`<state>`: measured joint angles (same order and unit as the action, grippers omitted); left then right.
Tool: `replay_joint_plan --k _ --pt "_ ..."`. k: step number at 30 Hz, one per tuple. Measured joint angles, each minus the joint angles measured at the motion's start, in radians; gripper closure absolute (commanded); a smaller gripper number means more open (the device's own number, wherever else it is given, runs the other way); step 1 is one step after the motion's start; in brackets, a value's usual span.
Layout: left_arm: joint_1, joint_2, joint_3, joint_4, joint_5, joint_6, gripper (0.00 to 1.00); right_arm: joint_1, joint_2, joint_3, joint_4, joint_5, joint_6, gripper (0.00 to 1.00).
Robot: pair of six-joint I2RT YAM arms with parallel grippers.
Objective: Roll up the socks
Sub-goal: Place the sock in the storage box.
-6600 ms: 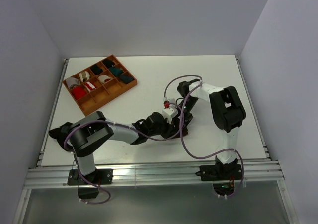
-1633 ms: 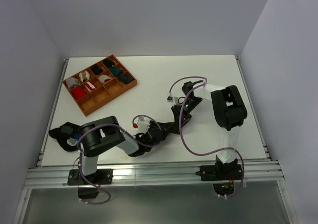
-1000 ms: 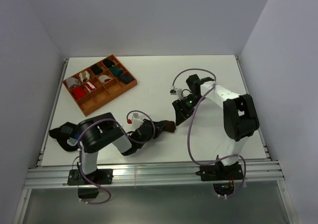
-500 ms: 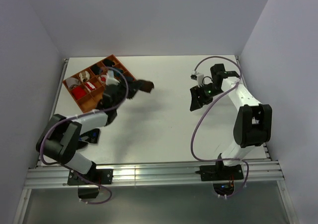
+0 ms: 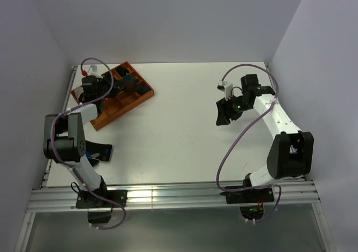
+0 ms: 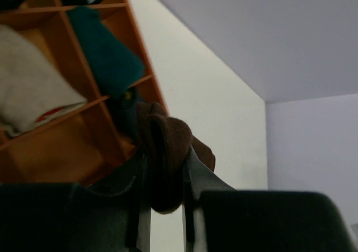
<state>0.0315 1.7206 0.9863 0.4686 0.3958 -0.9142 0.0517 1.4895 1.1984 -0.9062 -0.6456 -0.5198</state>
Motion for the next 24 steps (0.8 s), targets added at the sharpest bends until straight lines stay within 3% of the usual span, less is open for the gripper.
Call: replay_joint_plan --k 9,24 --pt "0.028 0.156 -0.003 0.016 0.016 -0.006 1.00 0.000 -0.003 -0.064 0.033 0.014 -0.004 0.33" --pt "0.021 0.182 0.001 -0.086 -0.116 -0.041 1.00 0.000 -0.008 -0.080 0.039 0.054 -0.030 0.33"
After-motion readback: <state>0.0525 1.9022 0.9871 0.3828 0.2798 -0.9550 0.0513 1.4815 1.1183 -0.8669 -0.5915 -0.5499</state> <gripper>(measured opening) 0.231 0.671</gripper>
